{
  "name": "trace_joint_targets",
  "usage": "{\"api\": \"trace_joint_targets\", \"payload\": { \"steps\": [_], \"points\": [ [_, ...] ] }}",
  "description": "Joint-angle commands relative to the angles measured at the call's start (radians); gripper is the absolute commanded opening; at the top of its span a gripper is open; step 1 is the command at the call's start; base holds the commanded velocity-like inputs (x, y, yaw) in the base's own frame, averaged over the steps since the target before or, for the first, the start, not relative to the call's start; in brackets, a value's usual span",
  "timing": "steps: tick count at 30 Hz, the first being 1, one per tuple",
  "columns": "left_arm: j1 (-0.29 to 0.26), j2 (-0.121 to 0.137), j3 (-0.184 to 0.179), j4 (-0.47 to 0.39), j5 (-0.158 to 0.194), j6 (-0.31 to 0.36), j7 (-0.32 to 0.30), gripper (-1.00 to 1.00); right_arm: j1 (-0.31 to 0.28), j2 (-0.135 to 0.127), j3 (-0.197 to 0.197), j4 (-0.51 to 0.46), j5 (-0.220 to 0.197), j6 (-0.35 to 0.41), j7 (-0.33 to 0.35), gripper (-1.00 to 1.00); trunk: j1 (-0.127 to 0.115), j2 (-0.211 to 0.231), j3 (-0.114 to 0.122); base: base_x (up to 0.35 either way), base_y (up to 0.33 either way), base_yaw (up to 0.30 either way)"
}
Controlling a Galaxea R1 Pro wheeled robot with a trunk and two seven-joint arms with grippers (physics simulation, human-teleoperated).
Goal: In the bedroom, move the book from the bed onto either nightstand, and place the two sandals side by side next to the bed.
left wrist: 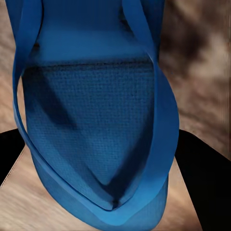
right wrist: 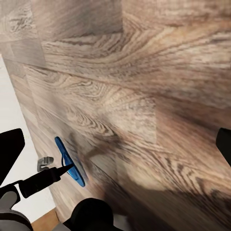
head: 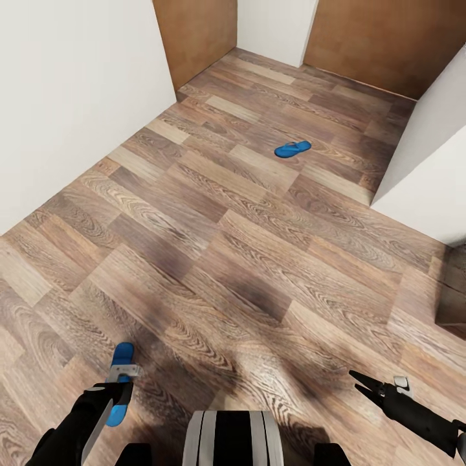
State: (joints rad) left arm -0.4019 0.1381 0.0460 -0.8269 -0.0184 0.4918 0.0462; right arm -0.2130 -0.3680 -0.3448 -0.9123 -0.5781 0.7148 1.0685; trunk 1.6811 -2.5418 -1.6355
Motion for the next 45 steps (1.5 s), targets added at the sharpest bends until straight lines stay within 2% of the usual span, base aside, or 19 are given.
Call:
{"api": "trace_joint_targets", "payload": {
  "steps": [1,21,25,27,30,31,33,35,36,39,41,42,44,45],
  "points": [
    [0.000,0.000,0.000,-0.001,-0.002,0.005,0.001,-1.00,0.000,0.000,0.000,0.000,-0.004,0.006,0.001,1.00,-0.001,0.000,0.003,0.000,0.000,0.000],
    [0.000,0.001,0.001,-0.004,0.006,0.005,-0.001,-1.00,0.000,0.000,0.000,0.001,-0.003,0.006,0.001,1.00,-0.010,0.005,0.081,0.000,0.000,0.000],
    [0.000,0.002,0.002,-0.009,0.055,0.004,-0.009,-1.00,0.000,0.000,0.000,0.001,-0.003,0.006,0.001,1.00,-0.011,0.006,0.096,0.000,0.000,0.000],
    [0.000,0.005,0.003,-0.038,0.122,0.005,-0.030,-1.00,0.000,0.000,0.000,0.000,-0.003,0.006,0.001,1.00,-0.012,0.006,0.104,0.000,0.000,0.000],
    [0.000,0.012,0.004,-0.060,0.205,0.006,-0.125,-1.00,0.000,0.000,-0.001,-0.002,-0.001,0.006,0.000,1.00,-0.014,0.007,0.116,0.000,0.000,0.000],
    [0.000,0.015,0.004,-0.061,0.216,0.007,-0.150,-1.00,0.000,0.000,-0.001,-0.001,0.000,0.006,0.000,1.00,-0.014,0.007,0.119,0.000,0.000,0.000],
    [0.000,0.033,0.004,-0.065,0.243,0.007,-0.264,-1.00,0.000,0.000,-0.002,-0.002,0.001,0.006,-0.001,1.00,-0.015,0.008,0.127,0.000,0.000,0.000],
    [0.000,0.050,0.003,-0.066,0.255,0.009,-0.388,-1.00,0.000,0.000,-0.002,-0.002,0.001,0.006,-0.001,1.00,-0.016,0.008,0.135,0.000,0.000,0.000],
    [0.000,0.054,0.004,-0.066,0.257,0.009,-0.420,-1.00,0.000,0.000,-0.002,-0.002,0.001,0.006,-0.001,1.00,-0.016,0.008,0.139,0.000,0.000,0.000],
    [0.000,0.075,0.011,-0.065,0.263,0.012,-0.595,-1.00,0.000,0.000,-0.002,-0.002,0.002,0.006,-0.001,1.00,-0.018,0.009,0.150,0.000,0.000,0.000],
    [0.000,0.084,0.040,-0.065,0.265,0.012,-0.689,-1.00,0.000,0.000,-0.002,-0.002,0.002,0.006,-0.001,1.00,-0.019,0.009,0.158,0.000,0.000,0.000],
    [0.000,0.087,0.073,-0.064,0.265,0.012,-0.736,-1.00,0.000,0.000,-0.003,-0.002,0.003,0.006,-0.001,1.00,-0.019,0.009,0.158,0.000,0.000,0.000],
    [0.000,0.089,0.112,-0.063,0.264,0.010,-0.767,-1.00,0.000,0.000,-0.002,-0.002,0.003,0.006,-0.001,1.00,-0.019,0.009,0.158,0.000,0.000,0.000],
    [0.000,0.089,0.119,-0.063,0.264,0.009,-0.773,-1.00,0.000,0.000,-0.002,-0.002,0.003,0.006,-0.001,1.00,-0.019,0.009,0.158,0.000,0.000,0.000]
  ]
}}
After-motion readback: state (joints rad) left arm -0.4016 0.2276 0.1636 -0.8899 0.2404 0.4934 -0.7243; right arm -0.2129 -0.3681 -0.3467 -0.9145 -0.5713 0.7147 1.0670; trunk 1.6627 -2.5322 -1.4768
